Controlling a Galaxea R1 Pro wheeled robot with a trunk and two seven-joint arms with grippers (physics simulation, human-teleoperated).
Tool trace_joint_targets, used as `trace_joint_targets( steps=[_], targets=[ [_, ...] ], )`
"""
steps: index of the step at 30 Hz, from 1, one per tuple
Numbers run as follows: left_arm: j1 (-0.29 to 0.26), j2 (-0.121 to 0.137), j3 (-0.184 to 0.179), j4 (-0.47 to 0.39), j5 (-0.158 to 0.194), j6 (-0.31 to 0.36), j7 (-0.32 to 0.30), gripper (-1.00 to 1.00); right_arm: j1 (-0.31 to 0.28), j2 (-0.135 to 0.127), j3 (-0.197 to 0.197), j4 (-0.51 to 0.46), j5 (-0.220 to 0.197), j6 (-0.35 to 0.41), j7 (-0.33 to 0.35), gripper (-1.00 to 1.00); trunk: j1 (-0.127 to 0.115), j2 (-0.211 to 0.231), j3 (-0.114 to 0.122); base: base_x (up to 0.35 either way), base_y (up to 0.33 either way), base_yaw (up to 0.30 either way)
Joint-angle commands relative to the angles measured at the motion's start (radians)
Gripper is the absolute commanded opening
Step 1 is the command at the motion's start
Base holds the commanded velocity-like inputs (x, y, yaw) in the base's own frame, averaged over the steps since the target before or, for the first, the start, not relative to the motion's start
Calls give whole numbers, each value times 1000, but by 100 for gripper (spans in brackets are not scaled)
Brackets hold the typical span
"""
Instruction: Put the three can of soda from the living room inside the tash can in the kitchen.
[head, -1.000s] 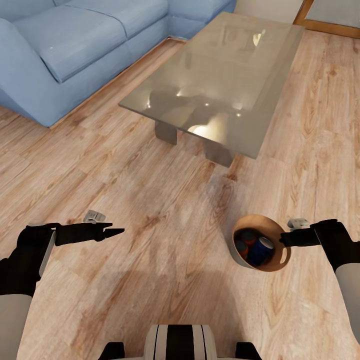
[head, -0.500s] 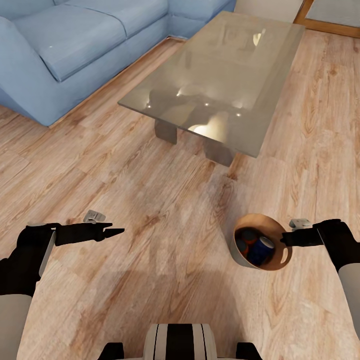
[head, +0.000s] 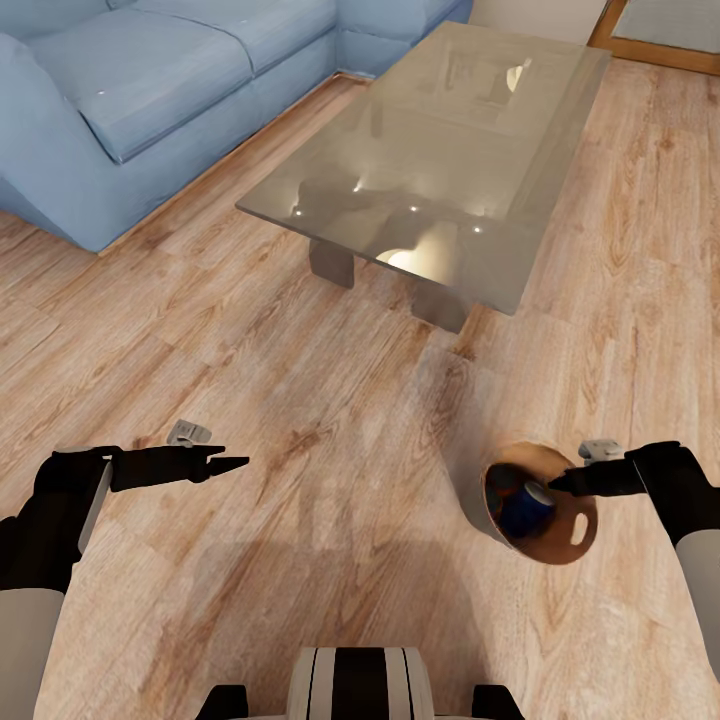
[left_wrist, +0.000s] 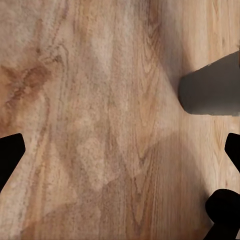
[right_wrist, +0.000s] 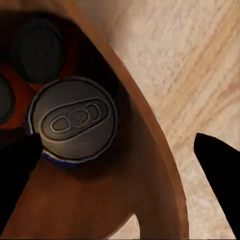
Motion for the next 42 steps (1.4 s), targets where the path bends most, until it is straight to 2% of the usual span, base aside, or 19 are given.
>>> trace_joint_targets(
  steps=[1, 29, 42],
  targets=[
    [0, 0, 0, 0, 0, 0, 0, 100, 1, 0, 0, 0, 0, 0, 0, 100, 0, 0, 0, 0, 0, 0],
    [0, 0, 0, -1, 5, 0, 1, 100, 7, -1, 0, 0, 1, 1, 1, 100, 0, 0, 0, 0, 0, 0],
    [0, -1, -1, 0, -4, 4, 11, 100, 19, -1, 0, 0, 1, 4, -6, 100, -50, 91, 41, 0, 0, 0]
  ],
)
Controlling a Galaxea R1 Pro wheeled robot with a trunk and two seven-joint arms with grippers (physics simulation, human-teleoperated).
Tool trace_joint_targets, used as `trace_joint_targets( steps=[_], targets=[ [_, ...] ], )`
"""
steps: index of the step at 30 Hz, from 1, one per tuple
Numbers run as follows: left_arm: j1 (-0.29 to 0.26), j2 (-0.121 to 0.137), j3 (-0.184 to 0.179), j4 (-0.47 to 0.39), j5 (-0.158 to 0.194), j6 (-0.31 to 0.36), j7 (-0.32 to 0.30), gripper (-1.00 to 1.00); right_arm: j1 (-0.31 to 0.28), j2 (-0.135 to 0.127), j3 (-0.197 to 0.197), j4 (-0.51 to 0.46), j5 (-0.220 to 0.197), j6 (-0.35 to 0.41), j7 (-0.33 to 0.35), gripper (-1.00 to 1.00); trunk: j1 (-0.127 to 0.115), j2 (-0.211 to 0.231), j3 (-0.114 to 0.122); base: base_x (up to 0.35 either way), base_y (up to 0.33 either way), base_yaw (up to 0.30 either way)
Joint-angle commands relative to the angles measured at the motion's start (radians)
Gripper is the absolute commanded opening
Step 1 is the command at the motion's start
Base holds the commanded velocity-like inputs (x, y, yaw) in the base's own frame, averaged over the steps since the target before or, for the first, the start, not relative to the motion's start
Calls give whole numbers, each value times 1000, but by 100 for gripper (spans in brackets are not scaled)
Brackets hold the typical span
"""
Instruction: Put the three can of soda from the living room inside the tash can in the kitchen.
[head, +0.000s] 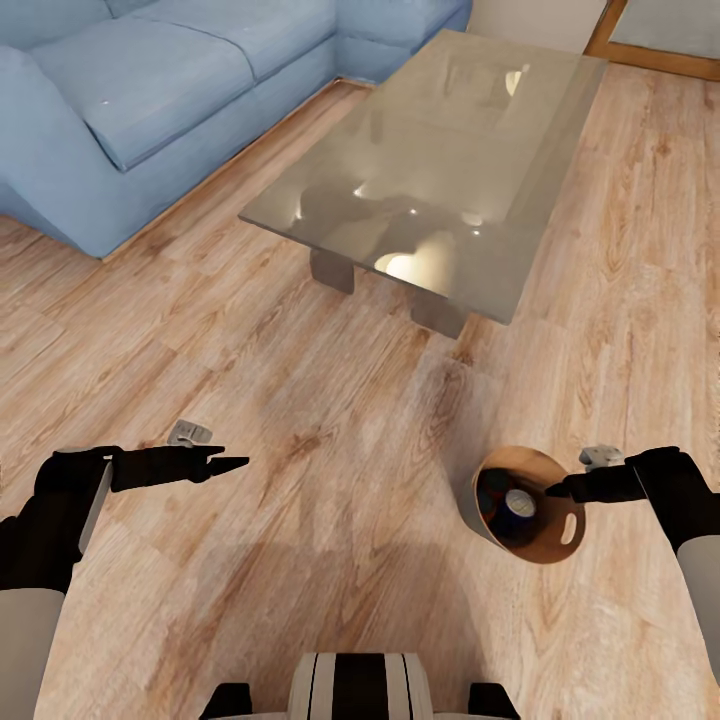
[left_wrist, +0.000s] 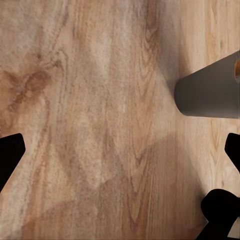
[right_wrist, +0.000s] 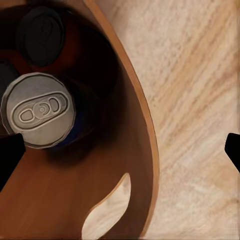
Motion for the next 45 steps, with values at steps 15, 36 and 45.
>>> trace_joint_targets(
  steps=[15, 36, 45],
  targets=[
    [0, 0, -2, 5, -4, 4, 5, 100, 50, -1, -1, -6, -1, 1, 0, 100, -58, 105, 47, 0, 0, 0],
    [0, -34, -7, 14, -8, -3, 83, 100, 251, -5, -107, -192, -3, -40, 5, 100, -138, 252, 113, 0, 0, 0],
    [0, -56, -50, 15, -9, -5, 149, 100, 369, 0, -122, -297, -3, -54, 10, 100, -173, 315, 141, 0, 0, 0]
  ],
)
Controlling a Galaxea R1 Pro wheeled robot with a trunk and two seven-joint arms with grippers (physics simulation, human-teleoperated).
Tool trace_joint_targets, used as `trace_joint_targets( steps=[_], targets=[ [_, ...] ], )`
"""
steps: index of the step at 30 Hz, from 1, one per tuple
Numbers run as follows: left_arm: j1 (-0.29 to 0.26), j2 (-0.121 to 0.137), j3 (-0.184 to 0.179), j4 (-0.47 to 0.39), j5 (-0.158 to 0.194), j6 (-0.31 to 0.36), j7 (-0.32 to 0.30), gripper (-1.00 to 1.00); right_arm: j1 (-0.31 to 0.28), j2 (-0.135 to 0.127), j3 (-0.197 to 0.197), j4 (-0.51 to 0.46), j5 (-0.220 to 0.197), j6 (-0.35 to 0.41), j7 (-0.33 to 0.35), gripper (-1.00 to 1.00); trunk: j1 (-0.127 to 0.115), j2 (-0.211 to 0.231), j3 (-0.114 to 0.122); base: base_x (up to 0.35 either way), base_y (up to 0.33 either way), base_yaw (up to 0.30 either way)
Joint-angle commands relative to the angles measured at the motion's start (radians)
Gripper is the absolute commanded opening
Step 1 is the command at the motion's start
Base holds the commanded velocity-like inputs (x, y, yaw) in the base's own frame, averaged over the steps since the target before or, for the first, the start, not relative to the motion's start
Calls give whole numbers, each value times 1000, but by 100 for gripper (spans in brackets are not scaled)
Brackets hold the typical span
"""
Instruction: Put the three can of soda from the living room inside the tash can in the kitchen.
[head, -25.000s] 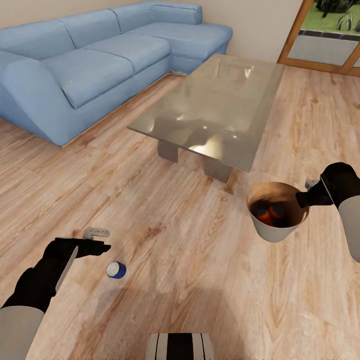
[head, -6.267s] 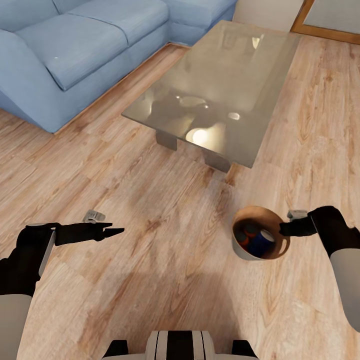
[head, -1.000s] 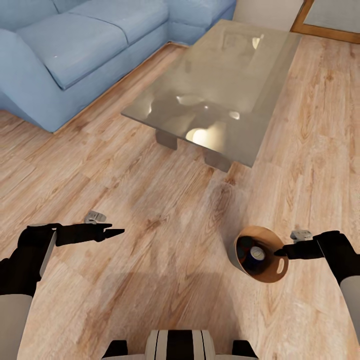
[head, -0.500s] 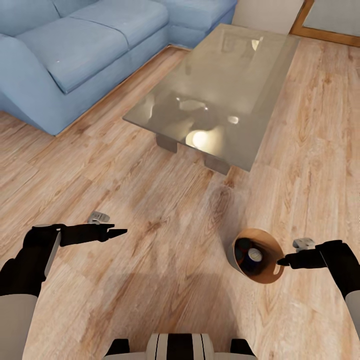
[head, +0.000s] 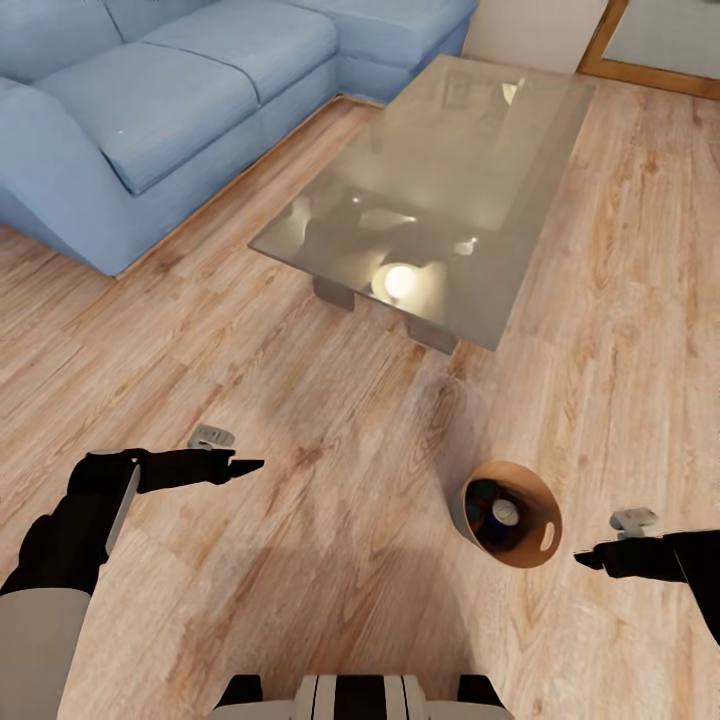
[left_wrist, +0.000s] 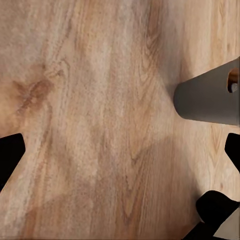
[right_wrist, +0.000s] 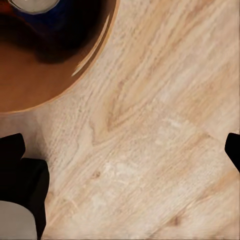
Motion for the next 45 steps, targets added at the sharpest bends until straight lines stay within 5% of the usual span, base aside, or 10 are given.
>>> trace_joint_targets(
  steps=[1, 11, 25, 30, 32, 34, 35, 39, 40, 45],
  targets=[
    [0, -2, -3, 0, 0, 0, 20, 100, 16, 0, -1, -2, 0, -1, 1, 100, -4, 7, 3, 0, 0, 0],
    [16, -11, -28, 66, 2, -1, 213, 100, 98, 3, -48, -7, -1, -94, 28, 100, -42, 77, 35, 0, 0, 0],
    [241, -12, -27, 220, 7, -128, 523, 100, 223, 76, -211, 13, -2, -315, 26, 100, -96, 175, 78, 0, 0, 0],
    [311, -10, -24, 385, 9, -266, 565, 100, 270, 159, -279, 20, 1, -425, -66, 100, -115, 210, 94, 0, 0, 0],
    [330, -6, -21, 562, 12, -415, 620, 100, 294, 195, -303, 67, 2, -524, -149, 100, -123, 224, 100, 0, 0, 0],
    [337, -3, -18, 700, 21, -523, 713, 100, 302, 207, -310, 126, 2, -600, -185, 100, -130, 238, 107, 0, 0, 0],
    [340, -2, -18, 810, 49, -634, 798, 100, 307, 210, -315, 202, 2, -651, -210, 100, -134, 245, 110, 0, 0, 0],
    [343, 1, -20, 921, 112, -803, 872, 100, 310, 210, -313, 338, 7, -759, -270, 100, -150, 273, 122, 0, 0, 0],
    [344, 3, -20, 970, 132, -885, 889, 100, 310, 210, -310, 418, 10, -828, -337, 100, -153, 280, 125, 0, 0, 0],
    [344, 2, -21, 1016, 150, -1001, 903, 100, 312, 201, -305, 584, 19, -895, -440, 100, -173, 315, 141, 0, 0, 0]
  ],
)
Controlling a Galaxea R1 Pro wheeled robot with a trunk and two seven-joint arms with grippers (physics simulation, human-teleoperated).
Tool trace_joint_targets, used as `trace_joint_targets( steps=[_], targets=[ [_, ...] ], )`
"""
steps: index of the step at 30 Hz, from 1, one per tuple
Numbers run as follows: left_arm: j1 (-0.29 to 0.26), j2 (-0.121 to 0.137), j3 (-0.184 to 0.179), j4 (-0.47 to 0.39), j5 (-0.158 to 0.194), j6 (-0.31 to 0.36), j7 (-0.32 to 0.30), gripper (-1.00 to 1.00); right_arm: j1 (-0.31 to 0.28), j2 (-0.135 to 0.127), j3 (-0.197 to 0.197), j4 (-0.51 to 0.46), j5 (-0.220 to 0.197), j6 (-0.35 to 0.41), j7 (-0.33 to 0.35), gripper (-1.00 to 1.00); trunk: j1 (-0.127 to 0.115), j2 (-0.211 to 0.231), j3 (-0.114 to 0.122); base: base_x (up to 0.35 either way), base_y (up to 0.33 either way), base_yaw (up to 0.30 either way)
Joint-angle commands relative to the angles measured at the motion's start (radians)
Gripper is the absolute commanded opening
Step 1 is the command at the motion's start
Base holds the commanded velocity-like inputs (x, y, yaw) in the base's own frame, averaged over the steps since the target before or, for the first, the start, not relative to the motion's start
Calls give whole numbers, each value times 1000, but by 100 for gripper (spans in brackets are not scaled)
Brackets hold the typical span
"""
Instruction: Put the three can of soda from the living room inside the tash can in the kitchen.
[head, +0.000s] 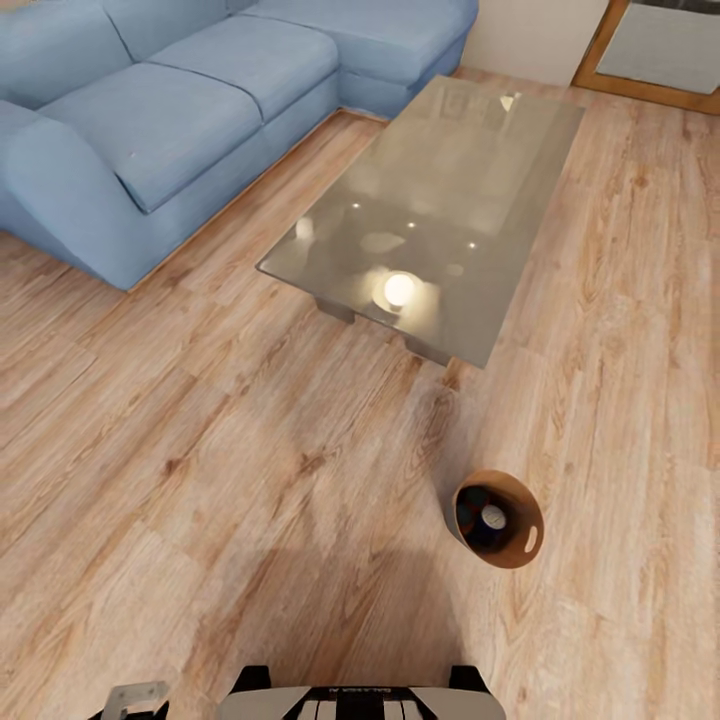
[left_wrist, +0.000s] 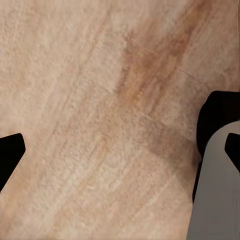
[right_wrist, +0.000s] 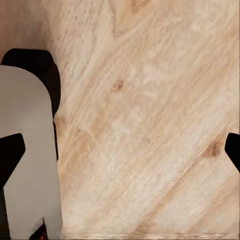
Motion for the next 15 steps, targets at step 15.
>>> trace_joint_targets(
  steps=[15],
  targets=[
    [2, -10, -1, 18, 3, -140, 31, 100, 1, -8, 57, 207, 91, -104, -272, 100, -58, 105, 47, 0, 0, 0]
  ],
)
